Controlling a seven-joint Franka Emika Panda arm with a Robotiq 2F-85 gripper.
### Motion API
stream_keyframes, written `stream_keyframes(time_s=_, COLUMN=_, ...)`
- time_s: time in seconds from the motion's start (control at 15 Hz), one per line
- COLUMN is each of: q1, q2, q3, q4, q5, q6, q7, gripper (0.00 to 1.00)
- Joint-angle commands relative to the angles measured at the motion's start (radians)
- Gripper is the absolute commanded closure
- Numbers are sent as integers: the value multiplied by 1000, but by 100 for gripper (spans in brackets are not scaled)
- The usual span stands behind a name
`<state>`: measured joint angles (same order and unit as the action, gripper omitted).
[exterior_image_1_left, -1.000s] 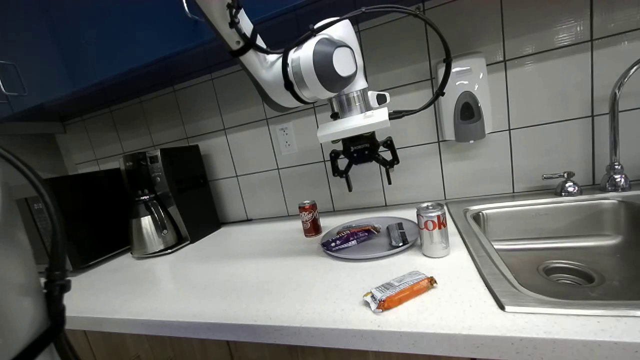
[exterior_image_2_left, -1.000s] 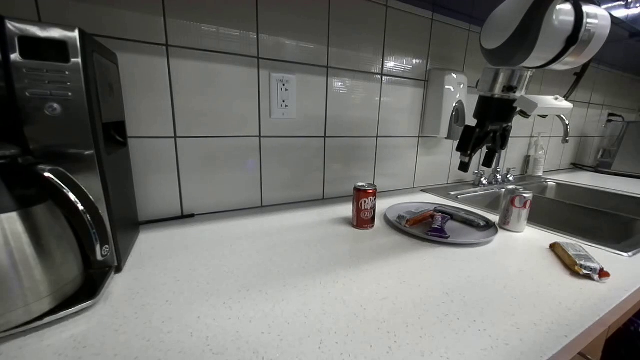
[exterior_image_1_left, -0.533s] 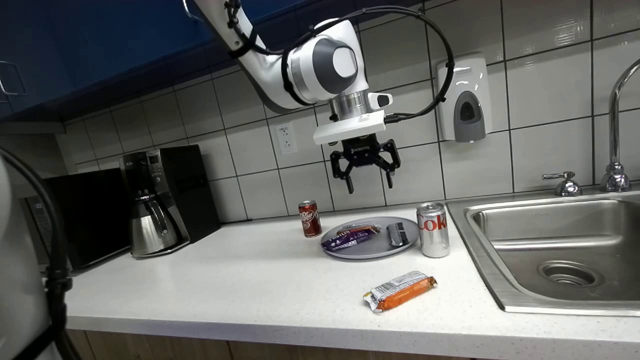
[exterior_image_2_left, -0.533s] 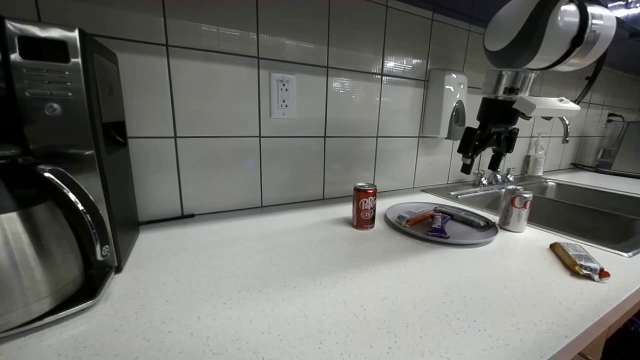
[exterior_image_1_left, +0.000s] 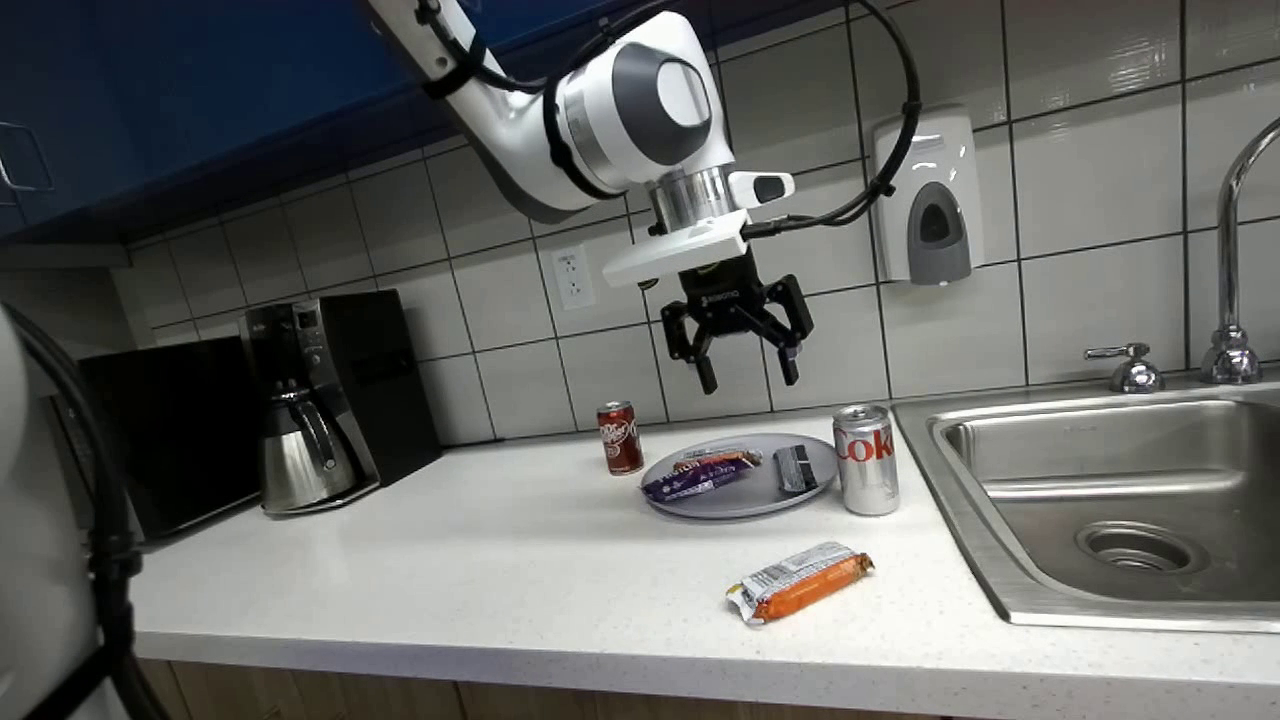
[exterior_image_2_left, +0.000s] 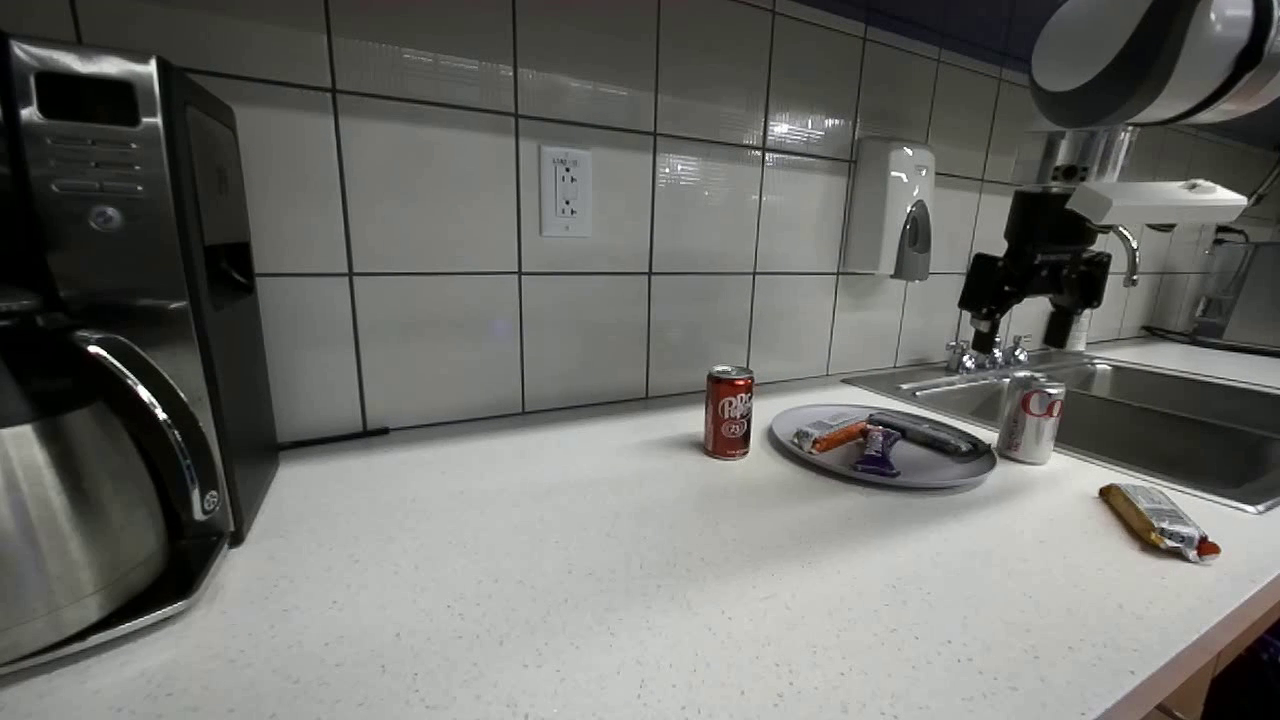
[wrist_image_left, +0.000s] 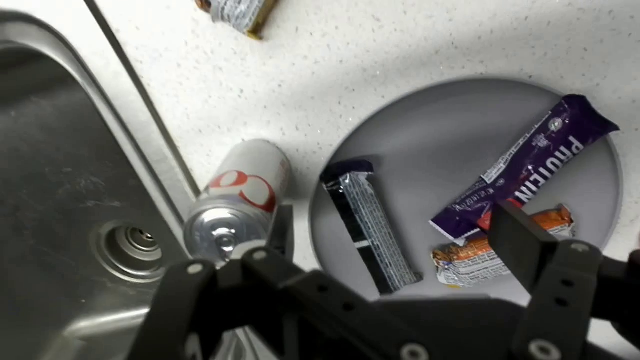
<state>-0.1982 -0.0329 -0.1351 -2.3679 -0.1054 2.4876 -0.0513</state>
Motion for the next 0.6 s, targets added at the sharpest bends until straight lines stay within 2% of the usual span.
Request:
stream_keyframes(time_s=0.0, q1=0, q2=-96, q3=-19, q4=-83, q5=-43, q6=-69, q7=110, gripper=0)
stream_keyframes(time_s=0.53, q1=-18, q2=-173, q3=-41, q4=-193, q5=-30, q6=-102, q7=163, gripper=0)
